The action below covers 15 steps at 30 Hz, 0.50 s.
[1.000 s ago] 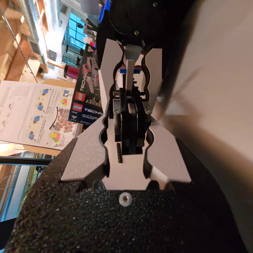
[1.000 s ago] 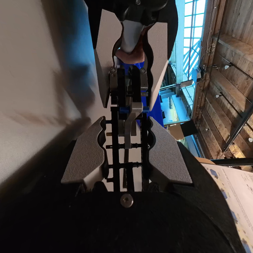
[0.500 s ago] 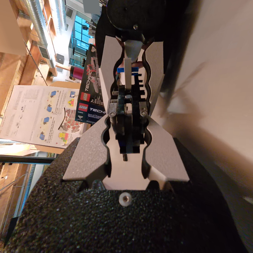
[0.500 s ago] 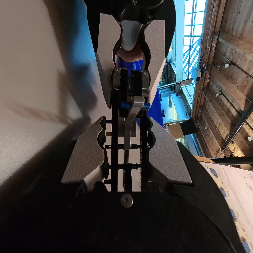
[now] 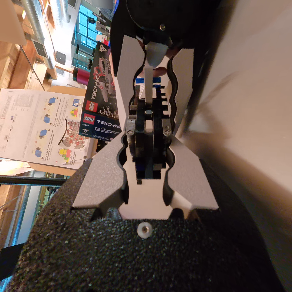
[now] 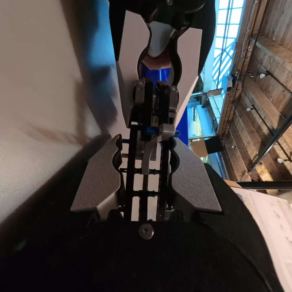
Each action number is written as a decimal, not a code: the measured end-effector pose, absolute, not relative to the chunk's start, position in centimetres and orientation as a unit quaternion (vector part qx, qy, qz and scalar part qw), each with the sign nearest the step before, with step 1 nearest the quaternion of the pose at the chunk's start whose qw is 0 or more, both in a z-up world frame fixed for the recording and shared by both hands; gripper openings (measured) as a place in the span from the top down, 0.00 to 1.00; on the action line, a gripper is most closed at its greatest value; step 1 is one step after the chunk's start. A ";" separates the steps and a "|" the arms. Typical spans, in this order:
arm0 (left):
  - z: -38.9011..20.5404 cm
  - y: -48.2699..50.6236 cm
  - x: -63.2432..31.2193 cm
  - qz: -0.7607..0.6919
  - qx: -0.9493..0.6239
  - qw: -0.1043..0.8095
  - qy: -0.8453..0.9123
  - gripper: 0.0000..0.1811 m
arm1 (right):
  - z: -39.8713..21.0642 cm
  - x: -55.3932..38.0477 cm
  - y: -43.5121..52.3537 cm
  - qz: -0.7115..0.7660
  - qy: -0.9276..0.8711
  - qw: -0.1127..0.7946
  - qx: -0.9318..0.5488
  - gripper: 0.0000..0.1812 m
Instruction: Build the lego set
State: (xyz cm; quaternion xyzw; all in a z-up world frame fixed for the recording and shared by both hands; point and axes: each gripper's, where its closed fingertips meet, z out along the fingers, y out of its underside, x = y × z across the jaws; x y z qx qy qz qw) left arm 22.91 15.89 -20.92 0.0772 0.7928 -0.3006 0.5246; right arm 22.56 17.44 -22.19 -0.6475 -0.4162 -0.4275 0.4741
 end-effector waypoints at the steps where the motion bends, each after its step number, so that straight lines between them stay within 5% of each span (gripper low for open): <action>1: -21.0 16.0 23.0 -0.299 0.073 0.524 0.794 0.75 | -22.2 22.8 17.6 -0.437 -0.412 0.467 -0.649 0.68; 15: -21.7 16.6 23.2 -0.285 0.059 0.517 0.805 0.75 | -22.9 23.1 17.8 -0.437 -0.394 0.439 -0.679 0.68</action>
